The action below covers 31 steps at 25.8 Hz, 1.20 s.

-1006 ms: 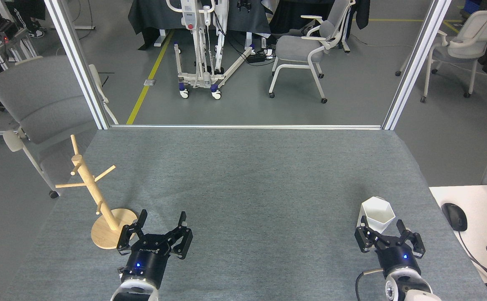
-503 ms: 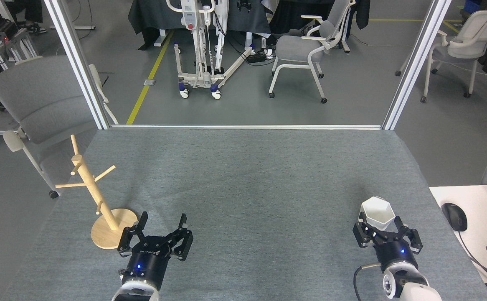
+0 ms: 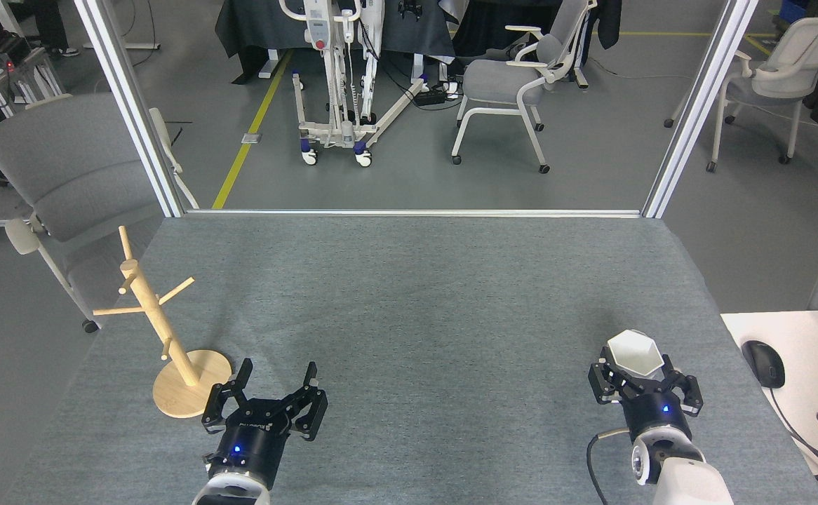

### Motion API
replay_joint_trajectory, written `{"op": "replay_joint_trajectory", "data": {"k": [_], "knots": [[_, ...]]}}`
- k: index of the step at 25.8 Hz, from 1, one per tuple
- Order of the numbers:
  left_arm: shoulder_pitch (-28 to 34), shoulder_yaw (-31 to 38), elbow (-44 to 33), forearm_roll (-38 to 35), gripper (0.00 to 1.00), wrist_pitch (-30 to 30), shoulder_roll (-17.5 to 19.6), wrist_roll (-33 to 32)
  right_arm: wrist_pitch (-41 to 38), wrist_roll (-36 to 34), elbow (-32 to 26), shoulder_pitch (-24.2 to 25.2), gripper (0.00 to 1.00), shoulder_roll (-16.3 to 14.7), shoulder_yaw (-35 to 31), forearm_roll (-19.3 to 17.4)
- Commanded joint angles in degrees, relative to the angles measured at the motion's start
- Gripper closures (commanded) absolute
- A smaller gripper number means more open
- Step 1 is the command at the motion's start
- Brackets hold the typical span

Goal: Hang cup on storage rack
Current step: 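Lift the white cup and carry it toward the left gripper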

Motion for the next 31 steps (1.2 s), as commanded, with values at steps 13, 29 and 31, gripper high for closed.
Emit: {"op": "replay_joint_trajectory", "data": {"k": [13,29,31], "knots": [[0.00,-0.17,-0.08,0.00,0.01,-0.29,-0.03,0.37,-0.38,0.06,0.28,-0.10,0.55,-0.01,0.13,0.00],[-0.70,-3.68,-0.16,-1.05,0.02,-0.55,1.02,0.64,19.22,8.84,-30.48,5.35,0.59,0.87,10.41,-0.35],[-0.53,-7.72,-0.25,-6.41,0.03,-0.55,2.08,0.81,27.92,11.39,-31.88,4.65,0.59,0.87,17.88,-0.61]]}}
